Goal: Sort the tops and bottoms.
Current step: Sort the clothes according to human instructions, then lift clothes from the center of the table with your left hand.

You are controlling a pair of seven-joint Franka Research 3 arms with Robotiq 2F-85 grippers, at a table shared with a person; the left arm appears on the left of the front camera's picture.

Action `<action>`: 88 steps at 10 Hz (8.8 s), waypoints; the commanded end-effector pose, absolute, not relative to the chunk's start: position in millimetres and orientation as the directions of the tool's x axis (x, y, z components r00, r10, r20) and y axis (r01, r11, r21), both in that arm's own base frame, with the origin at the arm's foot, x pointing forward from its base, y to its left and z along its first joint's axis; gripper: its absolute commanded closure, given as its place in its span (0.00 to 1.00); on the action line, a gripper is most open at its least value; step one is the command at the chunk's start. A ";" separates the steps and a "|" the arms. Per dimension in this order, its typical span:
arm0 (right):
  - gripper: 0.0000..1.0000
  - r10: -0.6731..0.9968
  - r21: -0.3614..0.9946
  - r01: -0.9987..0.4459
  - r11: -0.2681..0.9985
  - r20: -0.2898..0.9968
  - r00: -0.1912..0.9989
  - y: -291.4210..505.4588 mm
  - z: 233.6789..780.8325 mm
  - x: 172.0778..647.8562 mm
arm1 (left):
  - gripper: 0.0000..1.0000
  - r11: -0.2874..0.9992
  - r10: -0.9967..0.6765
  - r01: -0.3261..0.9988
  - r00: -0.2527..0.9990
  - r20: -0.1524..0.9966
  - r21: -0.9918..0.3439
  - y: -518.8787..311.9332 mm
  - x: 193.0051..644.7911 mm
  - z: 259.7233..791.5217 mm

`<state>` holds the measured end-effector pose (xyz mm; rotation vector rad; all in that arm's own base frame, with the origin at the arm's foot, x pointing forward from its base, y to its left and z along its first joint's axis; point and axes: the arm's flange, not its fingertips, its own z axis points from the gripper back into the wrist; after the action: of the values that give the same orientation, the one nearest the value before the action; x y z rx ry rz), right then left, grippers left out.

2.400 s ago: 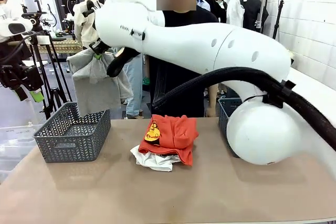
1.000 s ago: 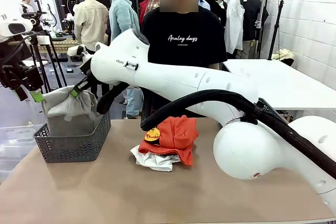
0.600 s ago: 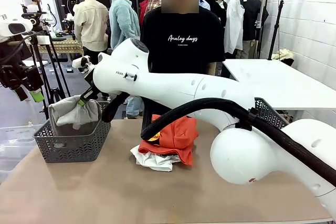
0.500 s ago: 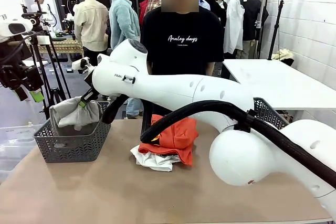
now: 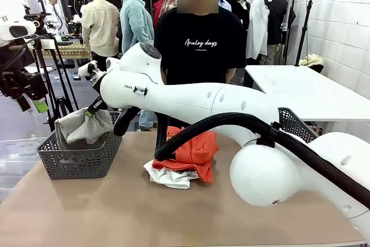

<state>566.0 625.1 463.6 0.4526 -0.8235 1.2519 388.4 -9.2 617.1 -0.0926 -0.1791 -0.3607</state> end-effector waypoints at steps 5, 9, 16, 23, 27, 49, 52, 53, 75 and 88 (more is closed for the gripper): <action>0.00 0.624 -0.220 -0.931 0.290 0.781 0.010 788.2 546.1 702.6 | 0.36 0.933 -0.342 0.356 0.922 0.183 -0.051 -8.9 386.8 617.2; 0.00 0.612 -0.196 -0.936 0.294 0.790 0.027 626.1 499.5 557.7 | 0.36 0.933 -0.342 0.356 0.922 0.183 -0.051 -8.9 386.8 617.2; 0.00 0.612 -0.196 -0.936 0.294 0.790 0.027 626.1 499.5 557.7 | 0.36 0.933 -0.342 0.356 0.922 0.183 -0.051 -8.9 386.8 617.2; 0.00 0.612 -0.196 -0.936 0.294 0.790 0.027 626.1 499.5 557.7 | 0.36 0.933 -0.342 0.356 0.922 0.183 -0.051 -8.9 386.8 617.2; 0.00 0.663 -0.203 -0.933 0.298 0.747 0.049 613.8 509.2 542.1 | 0.36 0.933 -0.342 0.356 0.922 0.183 -0.051 -8.9 386.8 617.2; 0.00 0.196 0.285 -0.308 0.908 0.362 0.911 306.2 520.2 311.9 | 0.36 0.933 -0.342 0.356 0.922 0.183 -0.051 -8.9 386.8 617.2; 0.00 0.350 0.309 -0.337 0.889 0.016 0.937 274.6 515.6 277.2 | 0.36 0.933 -0.342 0.356 0.922 0.183 -0.051 -8.9 386.8 617.2; 0.00 0.409 0.237 -0.419 0.877 0.091 0.908 278.1 530.2 291.7 | 0.36 0.933 -0.342 0.356 0.922 0.183 -0.051 -8.9 386.8 617.2; 0.00 0.307 0.047 -0.303 0.952 -0.155 0.939 230.5 654.5 354.9 | 0.36 0.933 -0.342 0.356 0.922 0.183 -0.051 -8.9 386.8 617.2; 0.00 0.444 -0.072 -0.440 0.895 0.229 0.866 67.6 605.9 248.1 | 0.36 0.933 -0.342 0.356 0.922 0.183 -0.051 -8.9 386.8 617.2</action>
<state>250.3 67.3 609.4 -0.0153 -0.2737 0.4635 388.3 -9.0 617.2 -0.0928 -0.1789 -0.3605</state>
